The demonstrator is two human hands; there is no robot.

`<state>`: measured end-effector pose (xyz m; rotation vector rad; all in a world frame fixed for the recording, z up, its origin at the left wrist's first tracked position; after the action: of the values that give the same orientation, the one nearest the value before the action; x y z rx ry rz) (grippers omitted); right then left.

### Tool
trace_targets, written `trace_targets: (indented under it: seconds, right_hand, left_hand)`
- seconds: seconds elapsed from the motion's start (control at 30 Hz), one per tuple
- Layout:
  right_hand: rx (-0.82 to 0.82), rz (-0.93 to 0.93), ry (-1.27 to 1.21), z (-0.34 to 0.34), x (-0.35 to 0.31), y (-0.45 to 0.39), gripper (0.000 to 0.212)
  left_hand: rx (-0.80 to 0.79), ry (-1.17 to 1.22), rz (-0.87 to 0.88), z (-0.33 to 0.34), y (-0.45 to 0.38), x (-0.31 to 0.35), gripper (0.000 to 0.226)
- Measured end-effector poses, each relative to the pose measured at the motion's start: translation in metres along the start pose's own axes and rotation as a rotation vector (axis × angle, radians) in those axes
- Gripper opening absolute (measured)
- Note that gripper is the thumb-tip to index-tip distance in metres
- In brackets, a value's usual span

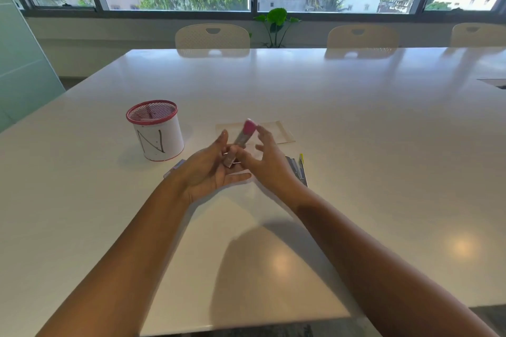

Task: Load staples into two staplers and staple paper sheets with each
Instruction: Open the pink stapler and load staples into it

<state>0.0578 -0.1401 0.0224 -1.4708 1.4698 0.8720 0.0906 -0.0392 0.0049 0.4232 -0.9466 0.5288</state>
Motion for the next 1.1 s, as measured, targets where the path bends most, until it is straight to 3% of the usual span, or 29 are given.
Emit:
trace_targets:
  seconds: [0.1,0.17,0.23,0.3,0.4,0.73,0.9,1.1]
  right_hand:
    - [-0.021,0.086,-0.257,0.001,0.016,-0.007,0.075]
    - [-0.037,0.079,-0.309,-0.001,0.019,-0.009,0.054]
    - [-0.093,0.063,-0.435,-0.003,0.024,-0.012,0.051]
    - [-0.175,0.053,-0.715,-0.003,0.025,-0.011,0.052]
    - [-0.183,0.074,-1.019,-0.005,0.022,-0.01,0.027]
    - [-0.144,0.003,-0.911,-0.014,0.007,-0.006,0.025]
    - [-0.056,-0.008,-0.857,-0.019,0.003,-0.005,0.009]
    - [-0.041,0.006,-0.809,-0.025,0.003,-0.005,0.01]
  left_hand:
    - [-0.042,-0.229,0.007,0.009,0.002,-0.001,0.046]
    - [0.021,-0.404,0.032,0.01,0.005,0.003,0.035]
    - [0.097,-0.527,0.059,0.008,0.006,0.008,0.032]
    - [0.146,-0.577,0.101,0.005,0.006,0.014,0.027]
    - [0.199,-0.679,0.164,0.003,0.007,0.021,0.026]
    - [0.279,-0.624,0.281,0.002,0.012,0.033,0.017]
    - [0.326,-0.723,0.334,0.005,0.013,0.038,0.012]
    - [0.346,-0.848,0.373,0.015,0.015,0.039,0.013]
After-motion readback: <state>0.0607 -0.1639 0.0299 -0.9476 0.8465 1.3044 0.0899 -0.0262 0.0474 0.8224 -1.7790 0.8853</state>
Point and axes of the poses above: each hand's wrist, its own y-axis away from the middle knuckle, its own z-axis out of the palm, x = y × z, the point moved 7 cm from there along -y, towards the middle knuckle, and after that the axes turned 11 degrees about -x, right-handed, at the moved point
